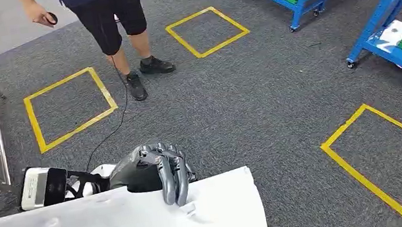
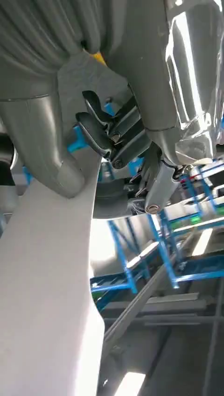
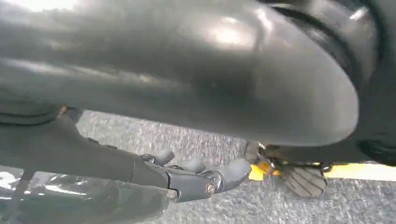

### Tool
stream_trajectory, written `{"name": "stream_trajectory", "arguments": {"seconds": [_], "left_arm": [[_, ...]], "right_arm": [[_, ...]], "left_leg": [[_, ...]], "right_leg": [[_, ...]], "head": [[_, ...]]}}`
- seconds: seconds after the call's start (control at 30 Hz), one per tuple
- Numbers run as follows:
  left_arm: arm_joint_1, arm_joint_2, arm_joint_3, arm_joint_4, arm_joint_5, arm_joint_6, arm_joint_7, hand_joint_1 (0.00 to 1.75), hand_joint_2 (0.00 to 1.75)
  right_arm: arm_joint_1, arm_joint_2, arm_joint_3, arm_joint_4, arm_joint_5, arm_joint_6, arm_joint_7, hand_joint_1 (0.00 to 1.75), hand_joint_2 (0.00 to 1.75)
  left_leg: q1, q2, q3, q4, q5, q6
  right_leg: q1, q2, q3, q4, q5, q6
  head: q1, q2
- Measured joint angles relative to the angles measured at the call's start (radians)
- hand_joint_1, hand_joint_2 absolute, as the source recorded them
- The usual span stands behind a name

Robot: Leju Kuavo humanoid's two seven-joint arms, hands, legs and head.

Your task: Take the parts from the cabinet and place them on the table.

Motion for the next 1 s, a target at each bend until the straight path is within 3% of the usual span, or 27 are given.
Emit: {"name": "stream_trajectory", "arguments": {"seconds": [0.03, 0.07, 0.1, 0.17, 0.2, 0.23, 0.27, 0.33, 0.37, 0.4, 0.43, 0.5, 0.53, 0.57, 0.6, 0.7, 0.73, 0.77, 0.8, 0.83, 0.87, 0.9, 0.93, 1.0], "left_arm": [[0.001, 0.001, 0.001, 0.0, 0.0, 0.0, 0.0, 1.75, 1.75], [0.001, 0.004, 0.003, -0.002, 0.0, 0.0, -0.001, 1.75, 1.75], [0.004, 0.006, 0.005, -0.005, 0.0, 0.0, -0.002, 1.75, 1.75], [0.015, 0.011, 0.014, -0.016, 0.0, 0.0, 0.0, 1.75, 1.75], [0.021, 0.013, 0.019, -0.024, 0.0, 0.002, 0.006, 1.75, 1.75], [0.023, 0.014, 0.024, -0.033, -0.001, 0.003, 0.014, 1.75, 1.75], [0.023, 0.015, 0.026, -0.039, -0.002, 0.003, 0.02, 1.75, 1.75], [0.029, 0.015, 0.027, -0.044, -0.002, 0.003, 0.026, 1.75, 1.75], [0.034, 0.016, 0.027, -0.045, -0.002, 0.003, 0.027, 1.75, 1.75], [0.037, 0.018, 0.028, -0.046, -0.004, 0.003, 0.031, 1.75, 1.75], [0.038, 0.018, 0.028, -0.046, -0.005, 0.003, 0.035, 1.75, 1.75], [0.037, 0.018, 0.028, -0.047, -0.007, 0.003, 0.042, 1.75, 1.75], [0.037, 0.018, 0.029, -0.049, -0.009, 0.003, 0.044, 1.75, 1.75], [0.038, 0.017, 0.029, -0.049, -0.009, 0.003, 0.045, 1.75, 1.75], [0.034, 0.016, 0.029, -0.049, -0.01, 0.003, 0.046, 1.75, 1.75], [0.034, 0.017, 0.03, -0.048, -0.012, -0.001, 0.047, 1.75, 1.75], [0.038, 0.015, 0.03, -0.047, -0.012, -0.002, 0.048, 1.75, 1.75], [0.031, 0.014, 0.03, -0.046, -0.008, -0.003, 0.048, 1.75, 1.75], [0.025, 0.01, 0.03, -0.044, -0.008, -0.003, 0.05, 1.75, 1.75], [0.026, 0.006, 0.029, -0.043, -0.006, -0.002, 0.05, 1.75, 1.75], [0.028, 0.006, 0.027, -0.04, -0.006, -0.001, 0.052, 1.75, 1.75], [0.029, 0.007, 0.026, -0.037, -0.006, -0.001, 0.052, 1.75, 1.75], [0.029, 0.006, 0.024, -0.035, -0.005, 0.0, 0.053, 1.75, 1.75], [0.029, 0.006, 0.023, -0.033, -0.005, 0.0, 0.053, 1.75, 1.75]], "right_arm": [[0.002, 0.003, 0.001, 0.0, 0.0, -0.004, 0.0, 0.0, 0.0], [0.002, 0.01, 0.003, 0.0, 0.0, -0.007, 0.0, 0.0, 0.0], [0.0, 0.011, 0.005, 0.0, 0.0, -0.011, 0.0, 0.0, 0.0], [-0.003, 0.016, 0.009, -0.005, 0.003, -0.019, 0.0, 0.0, 0.0], [-0.003, 0.023, 0.011, -0.008, 0.006, -0.024, 0.001, 0.0, 0.0], [-0.002, 0.024, 0.013, -0.008, 0.008, -0.028, 0.002, 0.0, 0.0], [-0.001, 0.026, 0.017, -0.009, 0.011, -0.028, 0.002, 0.0, 0.0], [0.001, 0.029, 0.02, -0.009, 0.012, -0.027, 0.002, 0.0, 0.0], [0.001, 0.03, 0.021, -0.009, 0.013, -0.027, 0.003, 0.0, 0.0], [0.001, 0.03, 0.023, -0.009, 0.015, -0.027, 0.003, 0.0, 0.0], [0.0, 0.03, 0.024, -0.009, 0.018, -0.027, 0.003, 0.0, 0.0], [-0.005, 0.03, 0.025, -0.01, 0.019, -0.021, -0.002, 0.0, 0.0], [-0.007, 0.03, 0.025, -0.011, 0.019, -0.019, -0.003, 0.0, 0.0], [-0.009, 0.03, 0.026, -0.011, 0.018, -0.016, -0.003, 0.0, 0.0], [-0.009, 0.031, 0.026, -0.013, 0.014, -0.008, -0.005, 0.0, 0.0], [-0.012, 0.034, 0.026, -0.015, 0.006, 0.0, -0.006, 0.0, 0.0], [-0.011, 0.033, 0.026, -0.018, 0.002, 0.0, -0.006, 0.0, 0.0], [-0.009, 0.033, 0.026, -0.018, 0.0, -0.001, -0.007, 0.0, 0.0], [-0.007, 0.033, 0.026, -0.018, -0.002, -0.005, -0.008, 0.0, 0.0], [-0.006, 0.032, 0.026, -0.018, -0.003, -0.01, -0.008, 0.0, 0.0], [-0.004, 0.03, 0.026, -0.018, -0.004, -0.01, -0.008, 0.0, 0.0], [-0.004, 0.029, 0.026, -0.018, -0.004, -0.01, -0.008, 0.0, 0.0], [-0.003, 0.029, 0.026, -0.018, -0.004, -0.01, -0.008, 0.0, 0.0], [-0.002, 0.029, 0.026, -0.018, -0.004, -0.01, -0.008, 0.0, 0.0]], "left_leg": [[0.001, -0.011, -0.006, 0.013, -0.009, -0.012], [-0.004, -0.022, -0.016, 0.025, -0.014, -0.019], [-0.002, -0.027, -0.023, 0.025, -0.013, -0.023], [0.003, -0.041, -0.026, 0.025, -0.012, -0.029], [0.005, -0.031, -0.028, 0.033, -0.018, -0.032], [-0.001, 0.026, -0.042, 0.058, -0.032, -0.039], [0.002, 0.058, -0.069, 0.119, -0.065, -0.044], [0.009, 0.076, -0.156, 0.288, -0.134, -0.049], [0.011, 0.076, -0.191, 0.347, -0.149, -0.05], [0.012, 0.077, -0.204, 0.36, -0.141, -0.048], [0.012, 0.079, -0.195, 0.332, -0.116, -0.046], [0.008, 0.098, -0.104, 0.147, -0.022, -0.032], [-0.002, 0.137, -0.056, 0.058, 0.004, -0.021], [-0.014, 0.185, -0.049, 0.049, -0.016, -0.013], [-0.017, 0.181, -0.049, 0.036, -0.011, -0.012], [-0.023, 0.137, -0.043, 0.018, -0.005, 0.001], [-0.009, 0.122, -0.011, -0.008, 0.012, -0.002], [-0.006, 0.113, -0.004, -0.021, 0.018, 0.006], [-0.006, 0.101, -0.005, -0.022, 0.022, 0.009], [-0.004, 0.085, -0.005, -0.022, 0.022, 0.009], [-0.004, 0.069, -0.006, -0.022, 0.021, 0.008], [-0.002, 0.052, -0.005, -0.022, 0.021, 0.007], [0.001, 0.036, -0.004, -0.021, 0.02, 0.005], [0.012, 0.003, -0.003, -0.011, 0.013, -0.009]], "right_leg": [[-0.009, 0.044, 0.024, -0.058, 0.016, 0.003], [-0.002, 0.051, 0.028, -0.061, 0.016, -0.01], [0.001, 0.039, 0.024, -0.054, 0.013, -0.03], [0.007, 0.024, 0.025, -0.053, 0.013, -0.043], [-0.001, 0.014, 0.029, -0.057, 0.014, -0.051], [0.001, 0.004, 0.033, -0.057, 0.011, -0.06], [0.005, -0.005, 0.037, -0.057, 0.007, -0.066], [0.014, -0.027, 0.039, -0.057, 0.002, -0.073], [0.017, -0.039, 0.039, -0.057, 0.001, -0.075], [0.02, -0.052, 0.04, -0.057, -0.001, -0.077], [0.022, -0.062, 0.042, -0.057, -0.003, -0.079], [0.028, -0.085, 0.05, -0.057, -0.009, -0.081], [0.03, -0.094, 0.055, -0.058, -0.012, -0.079], [0.032, -0.103, 0.057, -0.063, -0.012, -0.078], [0.033, -0.112, 0.056, -0.062, -0.015, -0.074], [0.031, -0.152, 0.072, -0.075, -0.018, -0.06], [0.027, -0.121, 0.07, -0.064, -0.027, -0.058], [0.026, -0.067, 0.054, -0.029, -0.043, -0.06], [0.026, -0.035, 0.017, 0.041, -0.07, -0.064], [0.025, -0.019, -0.032, 0.134, -0.102, -0.066], [0.021, -0.015, -0.077, 0.211, -0.124, -0.064], [0.016, -0.015, -0.103, 0.247, -0.125, -0.055], [0.01, -0.015, -0.101, 0.228, -0.107, -0.042], [-0.004, -0.007, -0.039, 0.074, -0.028, -0.007]], "head": [[0.003, 0.0], [0.008, 0.0], [0.007, 0.0], [0.007, 0.0], [0.006, 0.0], [0.004, 0.0], [-0.001, 0.0], [0.0, 0.0], [-0.001, 0.0], [-0.001, 0.0], [-0.001, 0.0], [-0.001, 0.0], [0.0, 0.0], [0.002, 0.0], [0.0, 0.0], [-0.003, 0.0], [0.0, 0.0], [-0.001, 0.0], [-0.001, 0.0], [0.004, 0.0], [0.003, 0.0], [0.004, 0.0], [0.003, 0.0], [0.003, 0.0]]}}
